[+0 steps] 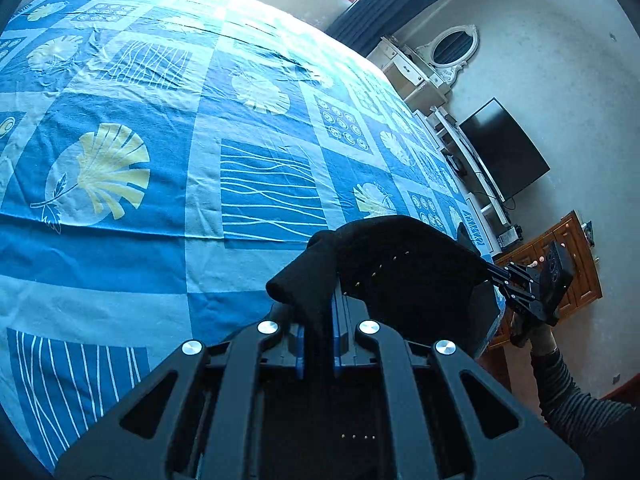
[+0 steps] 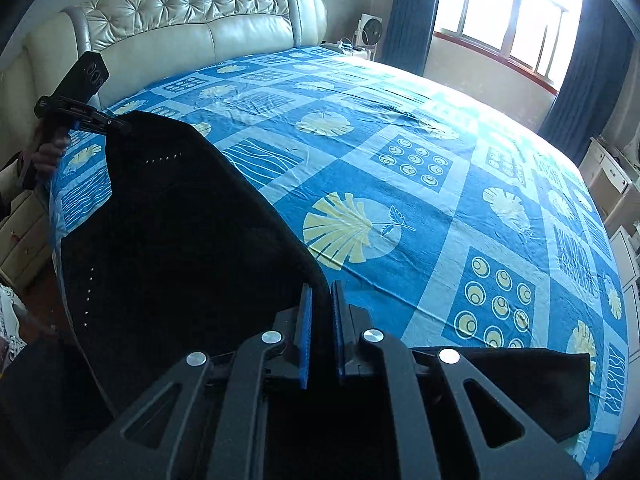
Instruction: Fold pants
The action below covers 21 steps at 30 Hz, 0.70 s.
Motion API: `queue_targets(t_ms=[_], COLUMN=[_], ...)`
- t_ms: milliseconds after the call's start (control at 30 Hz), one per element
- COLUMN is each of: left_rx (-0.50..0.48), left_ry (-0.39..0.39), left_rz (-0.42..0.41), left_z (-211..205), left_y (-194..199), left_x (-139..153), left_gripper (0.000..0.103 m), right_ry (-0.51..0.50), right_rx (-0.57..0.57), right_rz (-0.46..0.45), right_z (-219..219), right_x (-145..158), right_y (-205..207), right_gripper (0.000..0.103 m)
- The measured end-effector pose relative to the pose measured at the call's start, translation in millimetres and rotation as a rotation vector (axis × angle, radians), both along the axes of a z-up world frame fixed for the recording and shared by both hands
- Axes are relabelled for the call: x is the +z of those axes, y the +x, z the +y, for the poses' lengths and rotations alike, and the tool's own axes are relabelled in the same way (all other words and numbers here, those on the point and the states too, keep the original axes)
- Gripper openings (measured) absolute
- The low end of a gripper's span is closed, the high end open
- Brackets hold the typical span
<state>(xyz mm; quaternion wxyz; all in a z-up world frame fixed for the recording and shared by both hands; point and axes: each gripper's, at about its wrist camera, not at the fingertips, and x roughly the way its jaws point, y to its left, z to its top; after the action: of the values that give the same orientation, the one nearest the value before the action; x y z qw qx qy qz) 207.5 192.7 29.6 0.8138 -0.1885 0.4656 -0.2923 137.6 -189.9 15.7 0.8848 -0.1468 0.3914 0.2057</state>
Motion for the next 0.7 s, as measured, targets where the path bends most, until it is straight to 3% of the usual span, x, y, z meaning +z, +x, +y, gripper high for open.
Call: queue_targets(t_ms=[133, 333, 500, 633, 667, 700], left_rx=[0.018, 0.047, 0.072, 0.117, 0.136, 0.155], left_ry=[0.007, -0.021, -0.014, 0.001, -0.017, -0.039], left_rz=[0.003, 0.067, 0.123, 0.181, 0.195, 0.201], left_z=[7, 18, 20, 23, 26, 29], left_y=[-39, -86, -112, -129, -135, -141], left_x=[-8, -42, -71, -88, -91, -92], left_gripper=[0.008, 0.01, 0.019, 0.034, 0.041, 0.044], right_ry=[-0.025, -0.06, -0.088, -0.079, -0.071, -0.065], right_rx=[-0.015, -0.04, -0.064, -0.102, -0.11, -0.119], right_rz=[-0.009, 0.038, 0.079, 0.083, 0.085, 0.087], right_z=[7, 11, 16, 16, 16, 16], right_x=[-18, -61, -96, -98, -97, -95], right_y=[-35, -72, -86, -94, -99, -103], right_gripper=[0.009, 0.009, 0.01, 0.019, 0.023, 0.033])
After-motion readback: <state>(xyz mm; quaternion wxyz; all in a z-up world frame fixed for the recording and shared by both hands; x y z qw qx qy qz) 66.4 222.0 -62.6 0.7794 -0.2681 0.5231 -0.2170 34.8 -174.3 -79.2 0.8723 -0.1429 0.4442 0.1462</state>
